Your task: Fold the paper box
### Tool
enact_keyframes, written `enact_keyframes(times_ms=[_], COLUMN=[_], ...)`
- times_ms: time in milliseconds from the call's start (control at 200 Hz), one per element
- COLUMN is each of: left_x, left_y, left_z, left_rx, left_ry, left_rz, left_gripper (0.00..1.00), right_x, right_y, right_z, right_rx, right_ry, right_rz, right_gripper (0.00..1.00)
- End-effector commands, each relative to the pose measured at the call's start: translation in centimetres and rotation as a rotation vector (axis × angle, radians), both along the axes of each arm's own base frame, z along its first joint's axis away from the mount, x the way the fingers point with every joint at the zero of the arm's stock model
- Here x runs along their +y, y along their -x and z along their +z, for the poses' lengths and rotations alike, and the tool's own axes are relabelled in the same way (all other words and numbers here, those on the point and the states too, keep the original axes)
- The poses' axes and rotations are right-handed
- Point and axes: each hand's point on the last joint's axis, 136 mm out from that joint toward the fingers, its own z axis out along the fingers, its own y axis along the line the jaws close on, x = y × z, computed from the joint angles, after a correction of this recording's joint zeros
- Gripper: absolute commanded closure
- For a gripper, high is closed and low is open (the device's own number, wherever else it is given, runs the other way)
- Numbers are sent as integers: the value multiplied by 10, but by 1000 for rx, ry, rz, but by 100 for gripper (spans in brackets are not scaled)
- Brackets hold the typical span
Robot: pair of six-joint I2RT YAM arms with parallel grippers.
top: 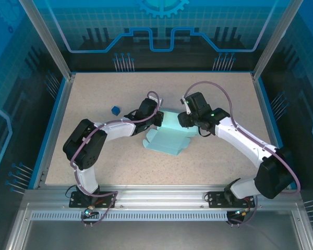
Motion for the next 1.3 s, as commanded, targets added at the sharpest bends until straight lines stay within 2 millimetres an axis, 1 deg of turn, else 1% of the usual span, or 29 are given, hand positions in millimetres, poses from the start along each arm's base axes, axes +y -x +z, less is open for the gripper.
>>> enact_keyframes(times_ms=[0,100,215,300,415,550,645,720,785,895,1071,1206,1266,1276,1291], left_x=[-3,-3,-3,-3,-3,-6,-6,-5,-4,-2,-1,-1,-1,-1,-1], left_y=[1,1,2,2,2,4,4,5,4,3,3,2,2,3,2], left_z=[23,23,23,24,26,26,26,25,25,26,27,27,27,27,27], left_rx=[-42,-43,-42,-43,-46,-45,-43,-40,-40,-41,-46,-48,-48,-48,-49], left_ry=[35,33,30,33,37,43,45,43,43,40,34,31,31,32,32], left_rz=[-4,-4,-5,-5,-2,-7,-5,0,9,21,23,22,23,22,22], left_gripper=[97,97,96,97,96,97,97,97,97,96,96,96,96,96,96], right_x=[-4,-5,3,13,24,43,46,40,30,10,-15,-33,-38,-41,-42], right_y=[-4,-5,-4,-4,-9,-17,-18,-14,-9,5,25,34,34,38,40], right_z=[-12,-20,-25,-27,-27,-18,-14,-15,-20,-32,-46,-57,-55,-62,-65], right_rx=[58,77,92,101,98,68,47,45,56,85,108,131,129,143,152], right_ry=[33,75,54,1,-86,-249,-294,-284,-244,-179,-132,-111,-116,-107,-104], right_rz=[-38,-55,-42,-25,-24,1,8,-3,-29,-79,-143,-182,-195,-199,-201], right_gripper=[50,50,51,53,54,56,57,57,57,54,50,48,47,47,47])
